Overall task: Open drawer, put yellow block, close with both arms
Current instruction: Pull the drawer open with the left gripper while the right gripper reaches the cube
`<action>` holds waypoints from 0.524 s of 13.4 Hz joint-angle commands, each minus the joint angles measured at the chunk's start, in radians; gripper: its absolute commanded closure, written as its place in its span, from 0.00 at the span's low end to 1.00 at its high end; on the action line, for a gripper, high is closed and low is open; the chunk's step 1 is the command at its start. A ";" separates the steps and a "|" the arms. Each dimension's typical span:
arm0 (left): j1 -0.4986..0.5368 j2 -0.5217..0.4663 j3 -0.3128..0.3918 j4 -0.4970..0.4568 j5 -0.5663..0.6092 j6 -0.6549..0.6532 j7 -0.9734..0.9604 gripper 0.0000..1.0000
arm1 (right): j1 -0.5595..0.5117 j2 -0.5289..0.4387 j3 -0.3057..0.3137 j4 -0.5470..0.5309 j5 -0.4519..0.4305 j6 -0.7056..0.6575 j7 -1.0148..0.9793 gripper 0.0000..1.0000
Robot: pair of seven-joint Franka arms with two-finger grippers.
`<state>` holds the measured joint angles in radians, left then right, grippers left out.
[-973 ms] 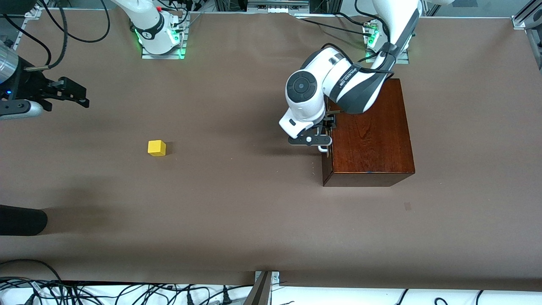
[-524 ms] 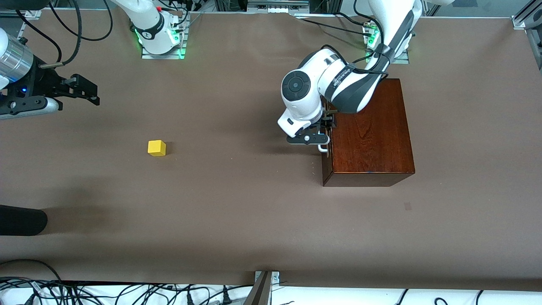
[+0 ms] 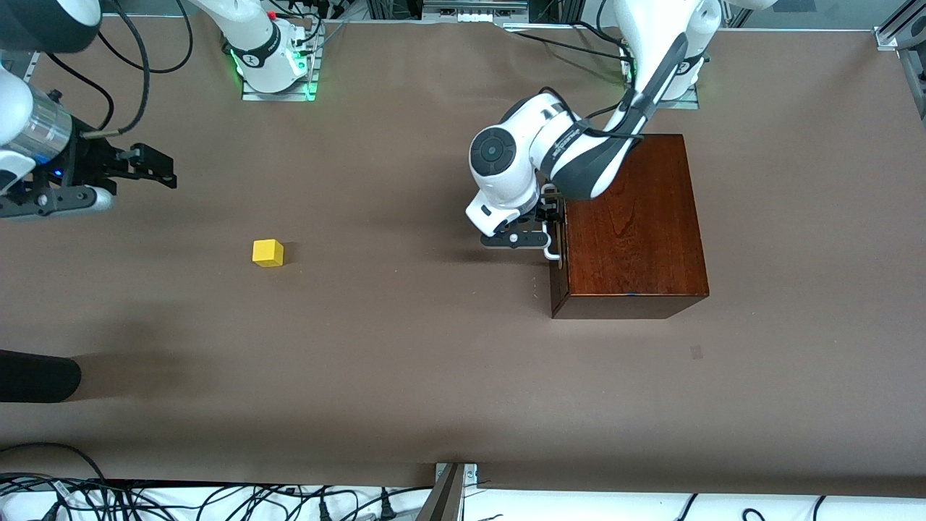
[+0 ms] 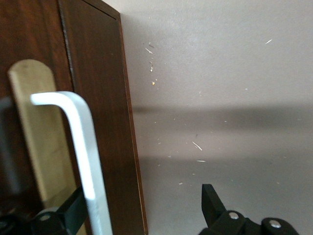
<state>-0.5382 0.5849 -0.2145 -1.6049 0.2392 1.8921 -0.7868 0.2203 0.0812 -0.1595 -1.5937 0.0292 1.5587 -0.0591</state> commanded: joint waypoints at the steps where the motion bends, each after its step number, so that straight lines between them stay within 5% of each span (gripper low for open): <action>1: -0.017 0.021 0.007 -0.001 0.037 0.036 -0.044 0.00 | -0.001 -0.015 -0.008 0.032 0.015 -0.028 -0.018 0.00; 3: -0.017 0.021 0.007 -0.001 0.037 0.038 -0.049 0.00 | 0.004 -0.023 0.015 0.018 0.015 -0.058 -0.010 0.00; 7: -0.031 0.021 0.006 0.008 0.025 0.083 -0.074 0.00 | 0.004 -0.106 0.080 -0.217 0.009 0.114 0.073 0.00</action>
<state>-0.5453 0.6008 -0.2134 -1.6039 0.2568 1.9192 -0.8313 0.2267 0.0441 -0.0907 -1.6547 0.0304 1.5703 -0.0143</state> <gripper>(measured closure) 0.000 0.000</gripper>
